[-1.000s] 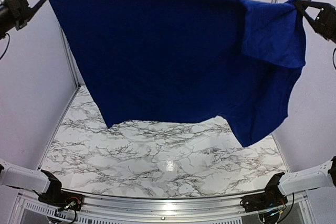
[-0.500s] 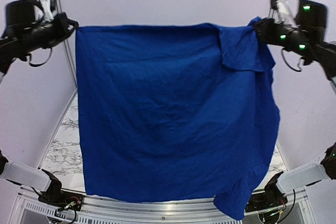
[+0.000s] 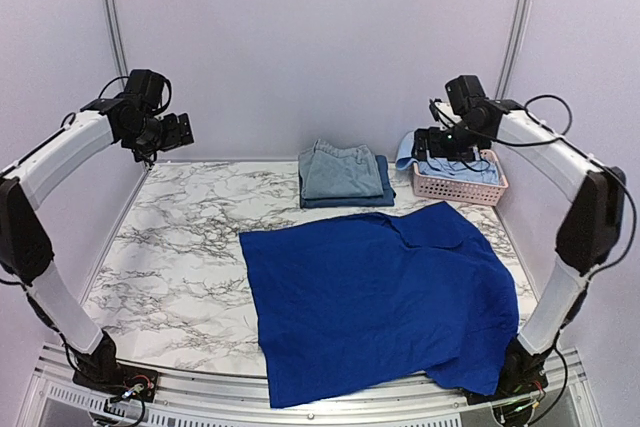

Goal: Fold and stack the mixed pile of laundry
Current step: Flatten out the crumpled T-shirt at the center of the board, then move the flattened T-shirt to the center of the board.

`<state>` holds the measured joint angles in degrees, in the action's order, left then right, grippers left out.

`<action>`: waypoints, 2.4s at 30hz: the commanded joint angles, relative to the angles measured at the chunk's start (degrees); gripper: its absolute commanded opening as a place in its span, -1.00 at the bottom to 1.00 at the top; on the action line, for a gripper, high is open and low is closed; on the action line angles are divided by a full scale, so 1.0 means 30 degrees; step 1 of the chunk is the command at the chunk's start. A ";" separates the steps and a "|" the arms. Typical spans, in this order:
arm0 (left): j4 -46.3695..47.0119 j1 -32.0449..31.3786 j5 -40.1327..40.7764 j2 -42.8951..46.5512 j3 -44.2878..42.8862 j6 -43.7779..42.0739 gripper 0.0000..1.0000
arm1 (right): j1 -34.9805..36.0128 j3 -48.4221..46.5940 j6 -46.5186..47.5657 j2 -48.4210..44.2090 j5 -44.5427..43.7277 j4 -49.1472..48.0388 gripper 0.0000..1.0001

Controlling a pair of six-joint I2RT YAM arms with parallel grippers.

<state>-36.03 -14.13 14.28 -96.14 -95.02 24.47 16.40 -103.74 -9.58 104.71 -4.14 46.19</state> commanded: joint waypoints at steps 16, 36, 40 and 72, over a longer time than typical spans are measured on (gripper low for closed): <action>0.5277 -0.6691 -0.6422 0.1921 1.0635 0.2088 0.05 | 0.4260 1.4280 -0.2647 -0.8942 0.9776 -0.2540 0.77; 0.3903 -0.6192 -0.5092 -0.7202 0.5467 0.1393 -1.00 | 1.2097 1.4506 -0.4747 -0.1605 0.9878 -0.8772 0.03; 0.2768 -0.5482 -0.4123 -0.8029 0.4711 0.0999 -1.00 | 1.2730 1.2736 -0.4701 0.0896 1.0194 -0.8985 -0.09; 0.2052 0.0403 -0.7485 0.0372 0.8157 0.0515 -0.22 | 0.8020 1.3617 -0.5780 -0.6049 0.8614 -0.5004 0.25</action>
<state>-31.35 -11.79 -4.56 -106.00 -81.01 22.04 40.93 -70.32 -25.08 95.33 26.09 24.64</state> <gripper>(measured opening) 0.344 0.625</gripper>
